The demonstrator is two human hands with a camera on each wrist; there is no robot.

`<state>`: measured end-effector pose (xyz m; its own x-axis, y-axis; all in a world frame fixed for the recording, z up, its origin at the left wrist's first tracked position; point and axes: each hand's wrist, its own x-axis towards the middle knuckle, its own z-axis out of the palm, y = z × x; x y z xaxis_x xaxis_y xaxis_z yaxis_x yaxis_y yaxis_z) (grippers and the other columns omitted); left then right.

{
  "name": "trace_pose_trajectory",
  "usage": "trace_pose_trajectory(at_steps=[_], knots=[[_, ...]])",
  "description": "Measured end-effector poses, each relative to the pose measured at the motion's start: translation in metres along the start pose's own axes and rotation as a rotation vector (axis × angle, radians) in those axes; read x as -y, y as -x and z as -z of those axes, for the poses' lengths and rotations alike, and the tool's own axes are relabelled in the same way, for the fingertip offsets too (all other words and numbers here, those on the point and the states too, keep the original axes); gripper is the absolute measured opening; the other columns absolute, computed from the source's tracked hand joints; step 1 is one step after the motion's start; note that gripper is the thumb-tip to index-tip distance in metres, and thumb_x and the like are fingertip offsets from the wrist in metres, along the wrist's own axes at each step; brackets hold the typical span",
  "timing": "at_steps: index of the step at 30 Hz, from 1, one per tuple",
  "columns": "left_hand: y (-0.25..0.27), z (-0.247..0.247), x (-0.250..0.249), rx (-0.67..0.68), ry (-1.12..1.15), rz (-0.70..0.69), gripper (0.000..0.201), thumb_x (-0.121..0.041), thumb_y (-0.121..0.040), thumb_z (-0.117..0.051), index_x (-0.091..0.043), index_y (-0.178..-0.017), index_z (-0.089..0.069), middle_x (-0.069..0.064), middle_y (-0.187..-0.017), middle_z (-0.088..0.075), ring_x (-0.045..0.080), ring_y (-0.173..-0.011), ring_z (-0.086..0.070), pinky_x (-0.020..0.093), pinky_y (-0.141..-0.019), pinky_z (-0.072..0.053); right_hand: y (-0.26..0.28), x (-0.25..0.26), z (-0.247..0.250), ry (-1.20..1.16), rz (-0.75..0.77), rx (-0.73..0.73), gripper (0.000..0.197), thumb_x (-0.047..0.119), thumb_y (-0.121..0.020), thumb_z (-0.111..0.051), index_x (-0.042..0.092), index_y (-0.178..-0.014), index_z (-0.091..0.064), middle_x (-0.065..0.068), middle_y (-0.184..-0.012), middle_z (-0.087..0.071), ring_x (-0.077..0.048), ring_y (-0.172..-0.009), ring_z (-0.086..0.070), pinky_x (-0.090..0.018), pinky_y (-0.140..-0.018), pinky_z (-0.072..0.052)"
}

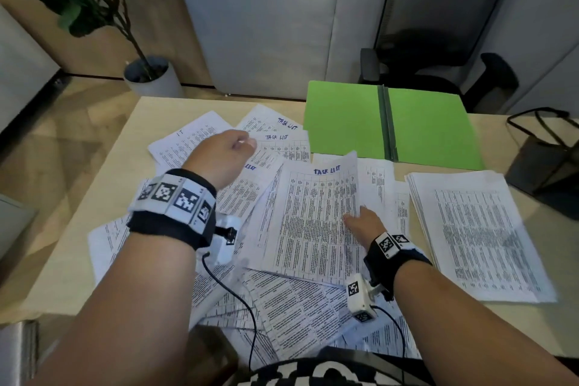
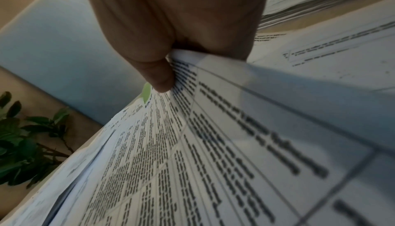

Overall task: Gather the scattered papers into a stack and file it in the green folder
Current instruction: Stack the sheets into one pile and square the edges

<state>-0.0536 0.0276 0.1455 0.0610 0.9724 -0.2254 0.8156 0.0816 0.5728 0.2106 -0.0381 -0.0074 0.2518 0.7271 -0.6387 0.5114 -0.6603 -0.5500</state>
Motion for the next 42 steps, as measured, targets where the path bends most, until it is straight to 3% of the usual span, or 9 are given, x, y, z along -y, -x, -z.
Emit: trace_pose_trajectory(at_steps=[4,8,11,16,21,27,31,37,42], knots=[[-0.026,-0.014,0.064,-0.001,-0.086,0.185,0.051,-0.042,-0.099,-0.041,-0.018,-0.144,-0.04,0.006,-0.15,-0.039,0.026,-0.136,-0.038,0.039,-0.11,-0.03,0.001,-0.002,-0.001,0.0,-0.007,-0.009,0.062,0.029,-0.1,-0.043,0.004,-0.15,-0.017,-0.012,-0.159,-0.017,-0.027,-0.146,-0.019,-0.032,-0.116,-0.019],[-0.038,-0.051,0.152,0.079,-0.233,0.499,0.057,-0.037,-0.097,-0.047,-0.014,-0.147,-0.034,0.012,-0.152,-0.034,0.035,-0.135,-0.038,0.048,-0.11,-0.034,0.0,-0.004,-0.01,-0.112,-0.017,-0.037,0.064,0.028,-0.098,-0.049,0.002,-0.149,-0.02,-0.013,-0.157,-0.023,-0.029,-0.143,-0.025,-0.036,-0.115,-0.023],[-0.043,-0.063,0.184,0.085,-0.301,0.572,0.06,-0.035,-0.094,-0.049,-0.014,-0.148,-0.031,0.012,-0.153,-0.032,0.035,-0.135,-0.037,0.046,-0.111,-0.033,-0.003,-0.003,-0.022,-0.247,-0.038,-0.051,0.067,0.029,-0.093,-0.057,0.003,-0.147,-0.028,-0.012,-0.152,-0.034,-0.03,-0.139,-0.033,-0.04,-0.115,-0.028],[-0.064,-0.068,0.2,0.026,-0.317,0.555,0.065,-0.028,-0.093,-0.049,-0.017,-0.151,-0.021,0.007,-0.159,-0.016,0.032,-0.144,-0.02,0.05,-0.115,-0.024,-0.002,0.003,-0.05,-0.273,-0.011,-0.036,0.043,0.025,-0.092,-0.058,0.004,-0.13,-0.053,-0.01,-0.127,-0.059,-0.032,-0.119,-0.054,-0.043,-0.104,-0.042],[-0.085,-0.063,0.209,-0.018,-0.321,0.564,0.069,-0.022,-0.092,-0.048,-0.019,-0.151,-0.013,0.006,-0.16,-0.007,0.032,-0.146,-0.008,0.053,-0.116,-0.017,0.0,0.007,-0.065,-0.157,0.014,-0.046,0.036,0.02,-0.093,-0.052,0.007,-0.126,-0.056,-0.008,-0.12,-0.062,-0.027,-0.106,-0.058,-0.037,-0.095,-0.047],[-0.093,-0.057,0.216,0.069,-0.307,0.605,0.1,-0.038,-0.067,-0.075,-0.021,-0.147,-0.017,0.016,-0.143,-0.033,0.039,-0.133,-0.035,0.057,-0.105,-0.035,-0.002,0.009,-0.066,-0.086,0.046,-0.07,0.035,0.014,-0.095,-0.048,0.007,-0.129,-0.053,-0.013,-0.122,-0.061,-0.02,-0.093,-0.05,-0.025,-0.082,-0.04],[-0.092,-0.056,0.21,0.122,-0.28,0.57,0.103,-0.04,-0.061,-0.086,-0.018,-0.144,-0.029,0.017,-0.135,-0.029,0.037,-0.12,-0.046,0.046,-0.101,-0.044,-0.004,0.01,-0.066,-0.1,0.049,-0.064,0.033,0.012,-0.095,-0.047,0.007,-0.128,-0.054,-0.015,-0.118,-0.063,-0.022,-0.09,-0.054,-0.025,-0.079,-0.043],[-0.076,-0.058,0.186,0.113,-0.251,0.36,0.048,-0.034,-0.088,-0.062,-0.013,-0.13,-0.055,0.014,-0.131,-0.054,0.033,-0.115,-0.055,0.038,-0.098,-0.047,-0.004,0.007,-0.057,-0.235,0.051,-0.062,0.032,0.011,-0.094,-0.052,0.007,-0.125,-0.057,-0.015,-0.115,-0.065,-0.031,-0.1,-0.061,-0.033,-0.085,-0.05],[-0.051,-0.076,0.15,-0.018,0.043,0.239,0.035,-0.024,-0.091,-0.062,-0.009,-0.121,-0.059,0.012,-0.123,-0.062,0.027,-0.105,-0.059,0.03,-0.088,-0.043,-0.002,0.003,-0.046,-0.35,0.034,-0.064,0.02,0.014,-0.092,-0.059,0.007,-0.109,-0.064,-0.015,-0.107,-0.068,-0.028,-0.095,-0.062,-0.039,-0.09,-0.051]])
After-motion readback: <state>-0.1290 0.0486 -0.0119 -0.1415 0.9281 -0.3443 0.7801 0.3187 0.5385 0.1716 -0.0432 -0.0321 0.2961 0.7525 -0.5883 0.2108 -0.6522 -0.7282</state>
